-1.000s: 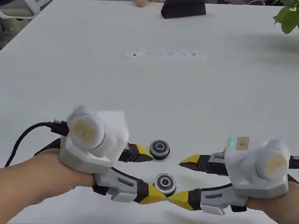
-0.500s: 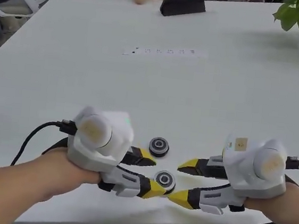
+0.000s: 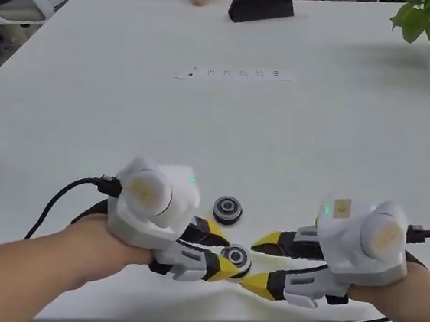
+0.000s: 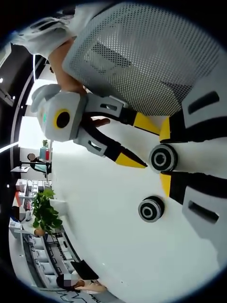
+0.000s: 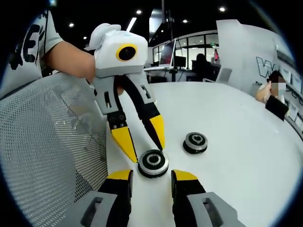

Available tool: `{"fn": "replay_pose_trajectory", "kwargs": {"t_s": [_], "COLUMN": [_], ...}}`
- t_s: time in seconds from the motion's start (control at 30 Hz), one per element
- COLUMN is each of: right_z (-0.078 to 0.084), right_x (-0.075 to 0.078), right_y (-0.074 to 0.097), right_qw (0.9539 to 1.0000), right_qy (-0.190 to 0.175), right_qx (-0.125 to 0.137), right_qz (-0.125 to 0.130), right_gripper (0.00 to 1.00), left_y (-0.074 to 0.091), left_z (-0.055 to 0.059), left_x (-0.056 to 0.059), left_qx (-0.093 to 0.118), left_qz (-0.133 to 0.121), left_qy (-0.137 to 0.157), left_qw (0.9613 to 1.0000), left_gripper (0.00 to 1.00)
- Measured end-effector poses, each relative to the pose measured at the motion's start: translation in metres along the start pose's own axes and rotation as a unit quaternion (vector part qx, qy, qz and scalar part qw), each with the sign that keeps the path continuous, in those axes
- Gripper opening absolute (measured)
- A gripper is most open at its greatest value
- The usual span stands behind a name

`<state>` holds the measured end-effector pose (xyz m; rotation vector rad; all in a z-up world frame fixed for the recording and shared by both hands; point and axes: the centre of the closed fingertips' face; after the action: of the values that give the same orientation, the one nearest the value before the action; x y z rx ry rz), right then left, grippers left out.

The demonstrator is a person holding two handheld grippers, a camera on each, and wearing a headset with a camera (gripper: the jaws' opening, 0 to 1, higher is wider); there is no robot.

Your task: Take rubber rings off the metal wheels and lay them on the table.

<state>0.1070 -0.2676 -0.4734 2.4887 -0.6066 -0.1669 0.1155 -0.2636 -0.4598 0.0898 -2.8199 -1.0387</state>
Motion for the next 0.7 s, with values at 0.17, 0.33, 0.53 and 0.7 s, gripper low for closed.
{"fn": "replay_pose_trajectory", "kwargs": {"t_s": [0.17, 0.33, 0.53, 0.7], "right_z": [0.0013, 0.0031, 0.0022, 0.0], "right_x": [-0.0018, -0.0021, -0.002, -0.0015], "right_y": [0.0005, 0.0009, 0.0003, -0.0006], "right_qw": [1.0, 1.0, 1.0, 1.0], "right_qy": [-0.001, -0.005, -0.006, -0.007], "right_qx": [0.0, -0.001, 0.001, 0.004], "right_qz": [-0.001, 0.0, 0.001, 0.002], "right_gripper": [0.29, 0.29, 0.28, 0.28], "left_y": [-0.0024, -0.0038, -0.0045, -0.0044], "left_z": [0.0003, -0.001, -0.0004, -0.0011], "left_x": [0.0007, -0.0019, 0.0008, -0.0009], "left_qx": [-0.001, 0.002, 0.0, 0.003], "left_qz": [-0.001, -0.008, -0.01, -0.013], "left_qy": [-0.003, -0.01, -0.034, -0.035], "left_qw": [1.0, 0.9999, 0.9994, 0.9993], "left_gripper": [0.16, 0.12, 0.1, 0.09]}}
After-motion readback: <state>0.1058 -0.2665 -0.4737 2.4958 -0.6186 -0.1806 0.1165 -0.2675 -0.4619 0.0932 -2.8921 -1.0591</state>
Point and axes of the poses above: the centre of the closed fingertips' face, and the gripper's own axes: y roughly backward along the fingers, x roughly to its right, z roughly out of its underside, and after that the axes turned 4 degrees about y, right-handed
